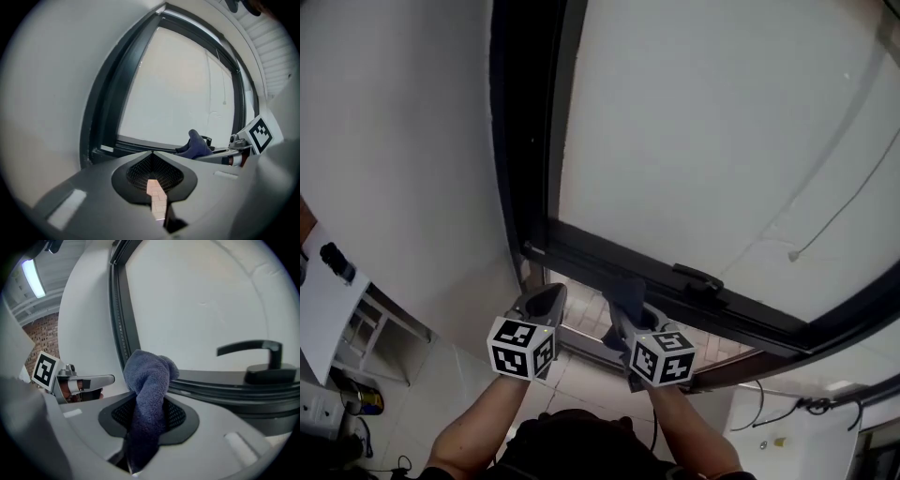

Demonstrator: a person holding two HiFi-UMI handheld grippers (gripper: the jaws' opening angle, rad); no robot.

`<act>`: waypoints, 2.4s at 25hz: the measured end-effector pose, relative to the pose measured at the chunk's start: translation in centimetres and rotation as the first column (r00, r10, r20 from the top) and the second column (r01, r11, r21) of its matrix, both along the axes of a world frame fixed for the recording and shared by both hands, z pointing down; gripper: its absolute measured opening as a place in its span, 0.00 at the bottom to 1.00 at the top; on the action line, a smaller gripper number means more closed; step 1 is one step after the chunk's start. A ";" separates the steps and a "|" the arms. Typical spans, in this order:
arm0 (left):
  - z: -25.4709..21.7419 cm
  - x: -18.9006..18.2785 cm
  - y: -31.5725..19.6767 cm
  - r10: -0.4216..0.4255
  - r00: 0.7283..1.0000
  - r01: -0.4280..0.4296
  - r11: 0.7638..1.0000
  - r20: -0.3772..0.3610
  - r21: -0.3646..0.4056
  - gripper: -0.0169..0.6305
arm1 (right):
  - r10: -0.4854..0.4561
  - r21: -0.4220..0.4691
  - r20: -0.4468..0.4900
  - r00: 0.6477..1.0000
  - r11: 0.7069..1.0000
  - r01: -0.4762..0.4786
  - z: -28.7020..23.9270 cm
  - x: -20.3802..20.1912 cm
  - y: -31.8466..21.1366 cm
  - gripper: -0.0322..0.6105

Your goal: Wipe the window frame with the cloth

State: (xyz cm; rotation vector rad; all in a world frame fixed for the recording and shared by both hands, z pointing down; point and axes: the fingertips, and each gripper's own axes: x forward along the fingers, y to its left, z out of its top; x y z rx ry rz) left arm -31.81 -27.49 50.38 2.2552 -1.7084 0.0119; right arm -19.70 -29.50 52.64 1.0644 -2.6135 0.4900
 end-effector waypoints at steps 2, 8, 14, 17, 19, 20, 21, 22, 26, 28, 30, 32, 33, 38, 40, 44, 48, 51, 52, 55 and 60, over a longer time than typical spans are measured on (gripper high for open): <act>-0.3 2.3 -0.4 0.039 0.999 -0.039 0.999 -0.001 -0.001 0.02 | 0.046 0.000 0.003 0.999 0.999 -0.046 -0.3 3.1 0.2 0.24; -1.3 8.4 -1.5 0.150 0.988 -0.150 0.989 0.022 0.001 0.02 | 0.177 0.006 0.000 0.984 0.984 -0.177 -1.0 11.9 0.5 0.24; -2.8 14.1 -1.9 0.223 0.974 -0.224 0.974 0.034 0.034 0.02 | 0.280 0.023 -0.002 0.960 0.960 -0.280 -1.6 19.5 1.0 0.24; -2.9 16.9 -1.7 0.258 0.964 -0.261 0.964 0.058 0.047 0.02 | 0.308 0.033 0.011 0.951 0.951 -0.308 -2.0 22.2 1.4 0.24; -2.5 18.3 -1.5 0.277 0.958 -0.280 0.959 0.076 0.043 0.02 | 0.319 0.039 0.021 0.948 0.947 -0.319 -2.2 23.7 1.9 0.24; -2.3 19.0 -1.5 0.282 0.956 -0.286 0.958 0.080 0.039 0.02 | 0.322 0.043 0.023 0.946 0.945 -0.323 -2.4 24.4 2.1 0.24; -2.2 19.7 -1.5 0.286 0.955 -0.289 0.957 0.081 0.036 0.02 | 0.326 0.049 0.025 0.945 0.944 -0.327 -2.6 25.2 2.2 0.24; -2.2 20.4 -1.6 0.289 0.954 -0.292 0.956 0.079 0.034 0.02 | 0.330 0.055 0.027 0.944 0.942 -0.331 -2.9 26.0 2.3 0.24; -2.4 23.2 -1.9 0.298 0.952 -0.301 0.953 0.070 0.035 0.02 | 0.343 0.071 0.026 0.939 0.936 -0.344 -3.5 28.9 2.5 0.24; -2.7 24.1 -1.9 0.301 0.951 -0.304 0.952 0.074 0.040 0.02 | 0.342 0.073 0.030 0.939 0.936 -0.343 -3.6 29.8 2.7 0.24; -3.0 24.8 -1.7 0.306 0.949 -0.310 0.950 0.081 0.045 0.02 | 0.344 0.075 0.037 0.938 0.935 -0.346 -3.8 30.5 2.8 0.24; -3.4 25.2 -1.4 0.314 0.945 -0.319 0.947 0.086 0.049 0.02 | 0.353 0.076 0.046 0.934 0.932 -0.356 -4.0 31.0 3.0 0.24; -3.6 25.3 -1.2 0.320 0.943 -0.325 0.944 0.090 0.051 0.02 | 0.360 0.075 0.051 0.932 0.929 -0.363 -4.1 31.1 3.1 0.24; -4.6 24.4 0.1 0.357 0.927 -0.366 0.928 0.115 0.067 0.02 | 0.408 0.074 0.081 0.910 0.908 -0.413 -4.7 30.8 4.4 0.24; -4.7 23.7 0.7 0.372 0.920 -0.382 0.921 0.121 0.076 0.02 | 0.422 0.080 0.085 0.903 0.900 -0.428 -5.0 30.3 5.2 0.24; -4.9 22.6 1.6 0.406 0.909 -0.414 0.906 0.097 0.086 0.02 | 0.462 0.099 0.076 0.884 0.878 -0.468 -5.5 29.8 6.5 0.24; -5.1 22.0 2.4 0.439 0.894 -0.447 0.888 0.093 0.105 0.02 | 0.479 0.121 0.060 0.876 0.867 -0.483 -5.7 29.1 7.5 0.24; -5.1 21.5 2.9 0.428 0.899 -0.437 0.893 0.094 0.108 0.02 | 0.466 0.142 0.065 0.882 0.871 -0.470 -6.2 28.6 7.8 0.24; -5.2 21.4 3.1 0.421 0.902 -0.430 0.896 0.096 0.109 0.02 | 0.462 0.149 0.065 0.885 0.872 -0.466 -6.4 28.5 7.9 0.24; -5.7 21.2 3.5 0.393 0.913 -0.405 0.906 0.107 0.121 0.02 | 0.451 0.173 0.059 0.891 0.874 -0.454 -6.7 28.9 8.1 0.23; -6.3 22.4 4.4 0.383 0.915 -0.399 0.906 0.124 0.144 0.02 | 0.427 0.192 0.051 0.903 0.883 -0.429 -7.0 30.0 7.9 0.23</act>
